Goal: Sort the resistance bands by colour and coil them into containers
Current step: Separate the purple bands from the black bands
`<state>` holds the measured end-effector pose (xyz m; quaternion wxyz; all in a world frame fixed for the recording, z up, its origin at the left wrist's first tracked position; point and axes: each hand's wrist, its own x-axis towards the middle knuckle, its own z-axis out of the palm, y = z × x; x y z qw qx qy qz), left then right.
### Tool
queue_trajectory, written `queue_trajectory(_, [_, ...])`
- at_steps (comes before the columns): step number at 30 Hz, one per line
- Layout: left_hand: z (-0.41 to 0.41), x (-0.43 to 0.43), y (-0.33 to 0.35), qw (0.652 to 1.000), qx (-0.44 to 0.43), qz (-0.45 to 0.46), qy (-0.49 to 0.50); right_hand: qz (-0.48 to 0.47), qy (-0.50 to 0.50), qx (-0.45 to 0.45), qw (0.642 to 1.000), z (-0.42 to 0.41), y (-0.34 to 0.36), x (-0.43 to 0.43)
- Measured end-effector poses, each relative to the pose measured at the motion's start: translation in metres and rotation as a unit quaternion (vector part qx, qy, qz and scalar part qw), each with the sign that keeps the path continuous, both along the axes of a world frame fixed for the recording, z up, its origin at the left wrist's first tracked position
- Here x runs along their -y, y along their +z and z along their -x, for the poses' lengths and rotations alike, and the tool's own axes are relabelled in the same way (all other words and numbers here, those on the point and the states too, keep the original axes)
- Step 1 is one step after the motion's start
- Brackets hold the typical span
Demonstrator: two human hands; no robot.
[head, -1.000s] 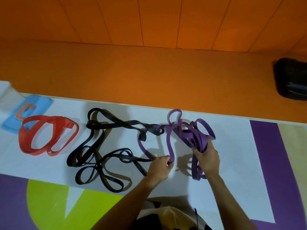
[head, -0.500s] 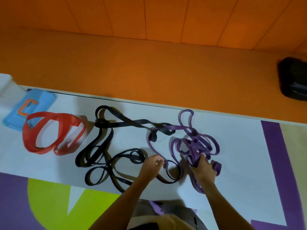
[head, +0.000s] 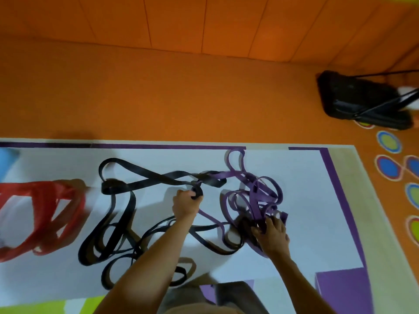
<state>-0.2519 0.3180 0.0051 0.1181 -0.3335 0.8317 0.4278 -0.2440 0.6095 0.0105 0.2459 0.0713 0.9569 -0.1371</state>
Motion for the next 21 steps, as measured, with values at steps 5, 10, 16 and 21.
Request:
queue_trajectory(5, [0.0, 0.028, 0.004, 0.969, -0.107, -0.159, 0.155, -0.019, -0.053, -0.089, 0.994, -0.012, 0.009, 0.007])
queue_trajectory(10, [-0.015, 0.076, 0.014, 0.897, -0.152, -0.324, 0.259, -0.003, -0.068, -0.189, 0.98, -0.016, 0.012, 0.031])
queue_trajectory(16, [-0.026, 0.118, 0.031, 0.804, -0.216, -0.404, 0.379, 0.028, 0.03, -0.152, 0.988, -0.005, 0.012, 0.075])
queue_trajectory(21, [-0.033, 0.157, 0.046, 0.75, -0.248, -0.427, 0.439, 0.073, 0.103, -0.116, 0.985, 0.003, 0.009, 0.109])
